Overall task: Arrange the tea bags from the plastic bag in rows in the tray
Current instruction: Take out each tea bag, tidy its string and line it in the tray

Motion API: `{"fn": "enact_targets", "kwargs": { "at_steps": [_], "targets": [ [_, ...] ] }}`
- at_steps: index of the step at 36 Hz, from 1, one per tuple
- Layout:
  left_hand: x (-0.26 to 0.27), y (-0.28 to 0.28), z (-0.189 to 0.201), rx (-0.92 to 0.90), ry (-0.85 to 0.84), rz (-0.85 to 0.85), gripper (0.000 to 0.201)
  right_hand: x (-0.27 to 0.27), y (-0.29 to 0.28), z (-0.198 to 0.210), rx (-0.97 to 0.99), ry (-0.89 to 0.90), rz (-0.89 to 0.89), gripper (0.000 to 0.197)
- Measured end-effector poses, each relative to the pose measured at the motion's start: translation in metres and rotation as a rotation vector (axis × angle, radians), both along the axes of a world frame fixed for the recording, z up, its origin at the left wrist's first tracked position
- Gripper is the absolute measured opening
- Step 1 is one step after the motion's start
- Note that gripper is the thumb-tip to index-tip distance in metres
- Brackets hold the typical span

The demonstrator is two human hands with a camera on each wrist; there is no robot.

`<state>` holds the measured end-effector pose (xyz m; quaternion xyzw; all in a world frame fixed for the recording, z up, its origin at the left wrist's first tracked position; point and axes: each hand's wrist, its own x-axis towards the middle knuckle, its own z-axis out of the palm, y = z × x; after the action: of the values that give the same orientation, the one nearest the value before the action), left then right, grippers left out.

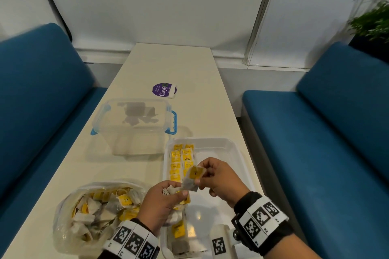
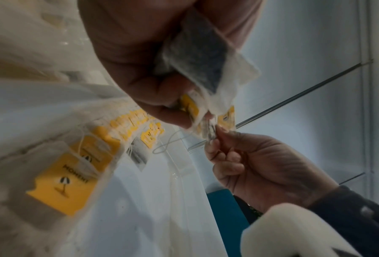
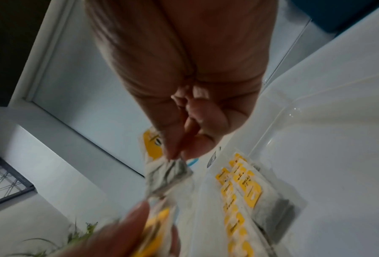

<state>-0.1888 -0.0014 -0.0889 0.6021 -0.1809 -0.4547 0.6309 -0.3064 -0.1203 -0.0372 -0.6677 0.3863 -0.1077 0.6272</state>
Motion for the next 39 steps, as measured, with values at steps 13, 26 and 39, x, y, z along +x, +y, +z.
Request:
{"fn": "enact_targets", "kwargs": {
  "at_steps": [13, 26, 39],
  "targets": [
    [0.001, 0.001, -0.007, 0.069, -0.03, -0.04, 0.03, 0.029, -0.038, -0.027, -0.22, 0.535, 0.174, 0.032],
    [0.003, 0.004, -0.01, 0.063, -0.018, -0.055, 0.03, 0.052, -0.03, -0.05, -0.282, 0.628, 0.23, 0.037],
    [0.004, 0.006, 0.001, -0.024, 0.142, -0.034, 0.049, 0.023, -0.026, -0.006, -0.108, 0.28, 0.14, 0.024]
  ]
}}
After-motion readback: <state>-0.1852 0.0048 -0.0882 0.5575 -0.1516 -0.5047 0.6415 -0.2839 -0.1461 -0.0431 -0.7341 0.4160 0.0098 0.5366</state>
